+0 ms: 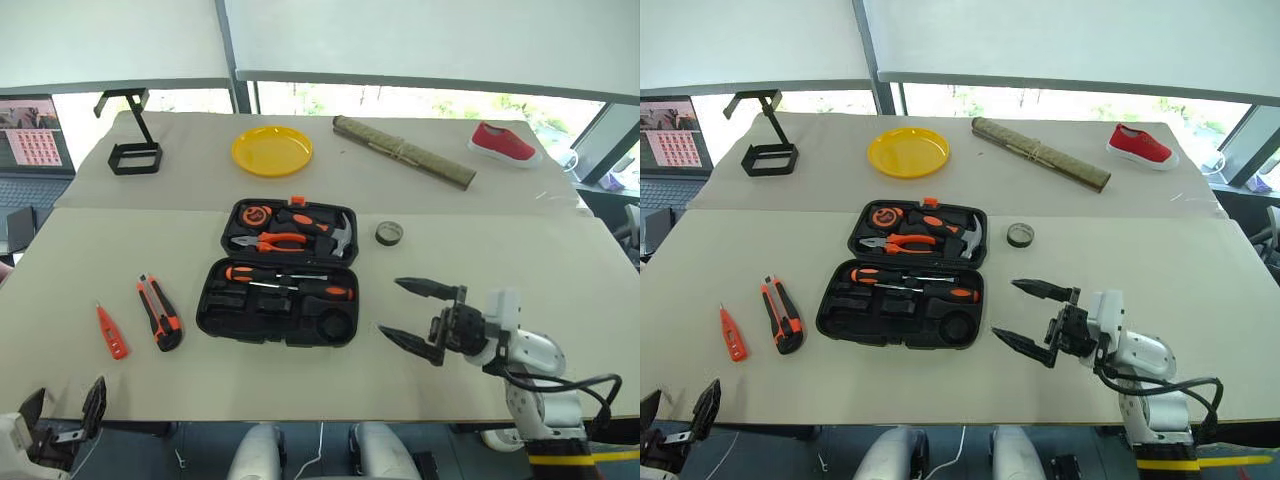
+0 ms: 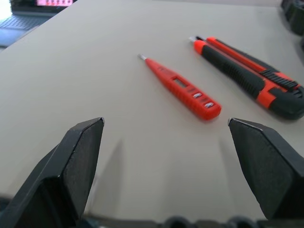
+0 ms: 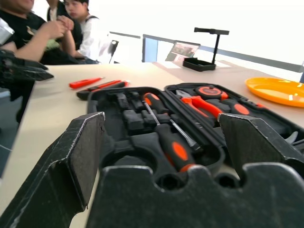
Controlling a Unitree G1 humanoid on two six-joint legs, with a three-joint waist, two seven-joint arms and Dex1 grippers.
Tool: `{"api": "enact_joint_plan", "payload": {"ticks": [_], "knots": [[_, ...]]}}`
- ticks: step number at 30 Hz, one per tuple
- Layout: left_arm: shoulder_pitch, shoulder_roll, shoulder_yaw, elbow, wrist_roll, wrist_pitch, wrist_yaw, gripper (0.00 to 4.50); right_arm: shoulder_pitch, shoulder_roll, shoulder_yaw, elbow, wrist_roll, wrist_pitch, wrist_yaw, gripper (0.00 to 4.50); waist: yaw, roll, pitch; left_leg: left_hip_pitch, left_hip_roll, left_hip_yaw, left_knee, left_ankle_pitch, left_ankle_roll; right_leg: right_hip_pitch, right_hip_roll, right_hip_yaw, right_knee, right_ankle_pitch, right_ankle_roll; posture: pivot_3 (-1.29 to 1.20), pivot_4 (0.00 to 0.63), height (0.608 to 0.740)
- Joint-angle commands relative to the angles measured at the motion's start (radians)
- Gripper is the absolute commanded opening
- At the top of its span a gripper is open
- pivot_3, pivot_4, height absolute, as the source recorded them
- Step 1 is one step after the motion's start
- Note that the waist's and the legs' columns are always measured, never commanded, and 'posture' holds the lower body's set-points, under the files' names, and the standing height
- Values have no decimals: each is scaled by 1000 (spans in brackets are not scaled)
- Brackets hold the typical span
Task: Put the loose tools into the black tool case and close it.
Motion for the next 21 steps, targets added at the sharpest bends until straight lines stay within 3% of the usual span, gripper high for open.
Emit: {"api": "enact_joint_plan", "payload": {"ticks": [1, 7, 13, 21], "knots": [[1, 0, 15, -75, -70, 41, 60, 4500, -16, 4, -19, 1, 27, -73, 17, 4457, 0, 0, 0, 0, 0, 0, 0, 0, 0, 0, 0, 0, 0, 0, 0, 0, 150, 740], [-93, 61, -15, -194, -115, 285, 305, 4500, -71, 14, 8, -19, 51, -50, 2, 4457, 4, -1, -1, 0, 0, -2, 0, 0, 0, 0, 0, 0, 1, 0, 0, 0, 150, 740], [-300, 123, -67, -250, -157, 595, 600, 4500, -117, 9, 42, -42, 65, -2, -12, 4457, 15, -2, -2, 2, -1, -7, 0, 0, 0, 1, -1, 1, 3, 0, 0, 0, 150, 740], [-509, 173, -135, -169, -104, 804, 733, 4500, -123, 12, 70, -48, 53, 2, -26, 4457, 17, -2, -2, 3, -1, -8, 0, 0, 0, 1, -1, 1, 5, 1, -1, 0, 150, 740]]}}
